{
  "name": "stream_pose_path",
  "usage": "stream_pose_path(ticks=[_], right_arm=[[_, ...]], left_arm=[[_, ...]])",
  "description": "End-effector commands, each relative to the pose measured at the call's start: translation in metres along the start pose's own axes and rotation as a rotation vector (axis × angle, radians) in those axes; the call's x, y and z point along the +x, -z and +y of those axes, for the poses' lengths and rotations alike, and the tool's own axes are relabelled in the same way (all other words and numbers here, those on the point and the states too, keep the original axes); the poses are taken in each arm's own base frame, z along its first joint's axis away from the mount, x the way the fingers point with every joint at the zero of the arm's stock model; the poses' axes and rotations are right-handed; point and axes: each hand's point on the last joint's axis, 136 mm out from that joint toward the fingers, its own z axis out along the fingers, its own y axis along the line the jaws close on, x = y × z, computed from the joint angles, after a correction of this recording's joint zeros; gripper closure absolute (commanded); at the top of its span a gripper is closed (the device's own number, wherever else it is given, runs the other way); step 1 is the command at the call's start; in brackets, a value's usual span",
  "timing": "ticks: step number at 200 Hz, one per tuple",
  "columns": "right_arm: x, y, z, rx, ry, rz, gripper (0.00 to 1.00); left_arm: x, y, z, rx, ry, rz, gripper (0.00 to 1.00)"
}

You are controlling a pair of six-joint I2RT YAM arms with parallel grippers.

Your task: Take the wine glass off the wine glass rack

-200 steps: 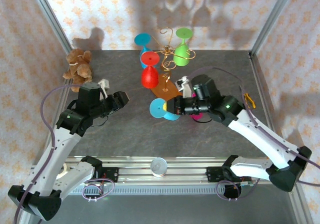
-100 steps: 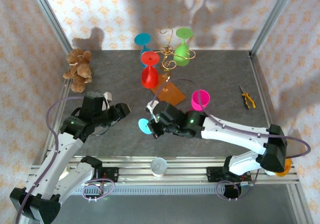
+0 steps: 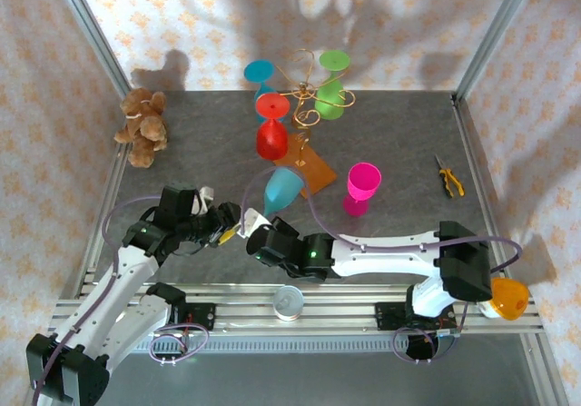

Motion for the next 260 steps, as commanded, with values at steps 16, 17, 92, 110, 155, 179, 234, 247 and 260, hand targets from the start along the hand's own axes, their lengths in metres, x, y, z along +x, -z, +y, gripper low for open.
stream_pose_path(ticks=[16,17,92,110,155,179,234,247,260], right_arm=[[-0.022,-0.003,-0.008,0.106,0.035,-0.063,1.00],[-0.022,-0.003,-0.008,0.106,0.036,-0.063,1.00],[-0.040,-0.004,-0.008,0.120,0.051,-0.101,1.00],[-0.044,-0.002,-0.008,0.119,0.058,-0.113,1.00],[-0.053,0.002,-0.006,0.108,0.084,-0.130,1.00],[-0.058,0.007,-0.004,0.092,0.073,-0.146,1.00],[-0.074,0.028,-0.010,0.055,0.025,-0.223,1.00],[-0.077,0.034,-0.011,0.039,0.015,-0.239,1.00],[-0.080,0.038,-0.011,0.027,0.013,-0.248,1.00]], left_arm=[[-0.001,0.002,-0.022,0.110,0.004,0.005,0.37],[-0.001,0.002,-0.022,0.111,0.004,0.005,0.37],[-0.005,-0.010,-0.023,0.155,0.032,0.012,0.43],[-0.007,-0.011,-0.024,0.162,0.034,0.006,0.48],[-0.012,-0.014,-0.021,0.148,0.035,-0.010,0.57],[-0.013,-0.017,-0.020,0.144,0.037,-0.009,0.66],[-0.016,-0.020,-0.017,0.137,0.032,-0.019,0.81],[-0.016,-0.021,-0.017,0.138,0.032,-0.020,0.84],[-0.017,-0.021,-0.017,0.140,0.031,-0.024,0.89]])
